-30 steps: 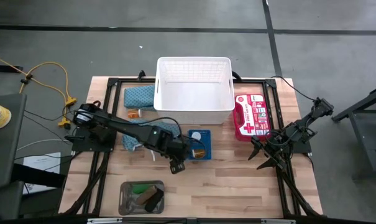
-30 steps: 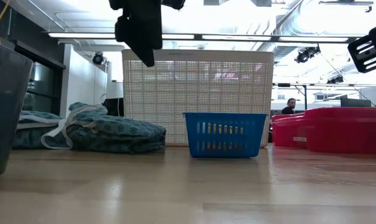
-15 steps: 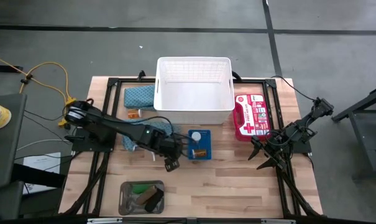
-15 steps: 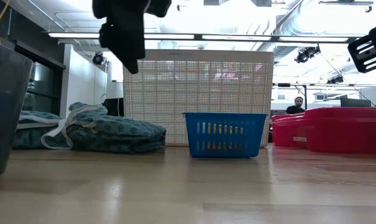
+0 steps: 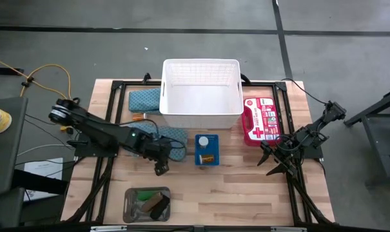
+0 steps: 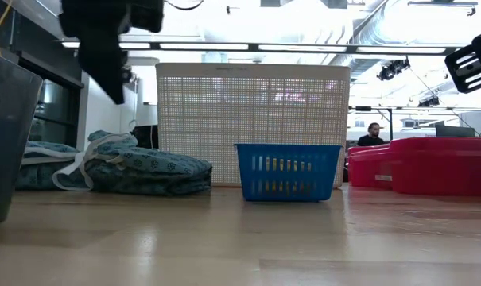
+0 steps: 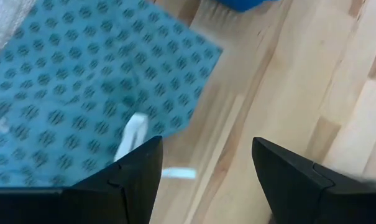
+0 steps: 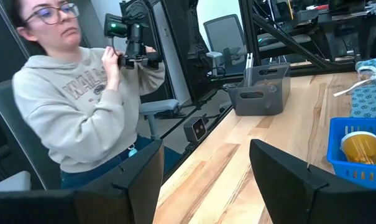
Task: Pick & place medical supplies in basket/bin
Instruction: Put the orange pill bottle into the blue bin
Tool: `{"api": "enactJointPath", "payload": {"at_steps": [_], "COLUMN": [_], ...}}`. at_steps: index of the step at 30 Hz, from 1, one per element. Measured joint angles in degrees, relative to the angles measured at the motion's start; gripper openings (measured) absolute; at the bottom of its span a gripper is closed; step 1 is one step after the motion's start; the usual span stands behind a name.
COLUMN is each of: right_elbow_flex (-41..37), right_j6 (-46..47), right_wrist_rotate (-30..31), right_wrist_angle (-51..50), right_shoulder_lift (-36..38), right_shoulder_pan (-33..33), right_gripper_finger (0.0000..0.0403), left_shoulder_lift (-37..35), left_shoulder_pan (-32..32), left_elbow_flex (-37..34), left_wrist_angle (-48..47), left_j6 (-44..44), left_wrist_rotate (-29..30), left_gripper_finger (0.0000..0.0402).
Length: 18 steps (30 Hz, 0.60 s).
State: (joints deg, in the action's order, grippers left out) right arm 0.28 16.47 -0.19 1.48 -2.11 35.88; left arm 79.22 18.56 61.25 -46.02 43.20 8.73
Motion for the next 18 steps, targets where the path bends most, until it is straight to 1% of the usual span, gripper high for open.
{"api": "enactJointPath", "payload": {"at_steps": [5, 10, 13, 18], "right_elbow_flex": [0.0, 0.0, 0.0, 0.0], "right_j6": [0.0, 0.0, 0.0, 0.0], "right_wrist_rotate": [0.0, 0.0, 0.0, 0.0], "right_wrist_angle": [0.0, 0.0, 0.0, 0.0], "right_shoulder_lift": [0.0, 0.0, 0.0, 0.0], "right_shoulder_pan": [0.0, 0.0, 0.0, 0.0], "right_gripper_finger": [0.0226, 0.0226, 0.0226, 0.0226], "left_shoulder_lift": [-5.5, -10.0, -11.6, -12.9], "left_shoulder_pan": [0.0, 0.0, 0.0, 0.1], "left_elbow_flex": [-5.1, -8.8, -10.5, -12.4], "left_wrist_angle": [-0.2, -0.2, -0.3, -0.2], "left_j6": [-2.3, -3.3, -3.3, -3.2], "left_wrist_rotate": [0.0, 0.0, -0.2, -2.9], "left_gripper_finger": [0.0238, 0.0238, 0.0238, 0.0238]}}
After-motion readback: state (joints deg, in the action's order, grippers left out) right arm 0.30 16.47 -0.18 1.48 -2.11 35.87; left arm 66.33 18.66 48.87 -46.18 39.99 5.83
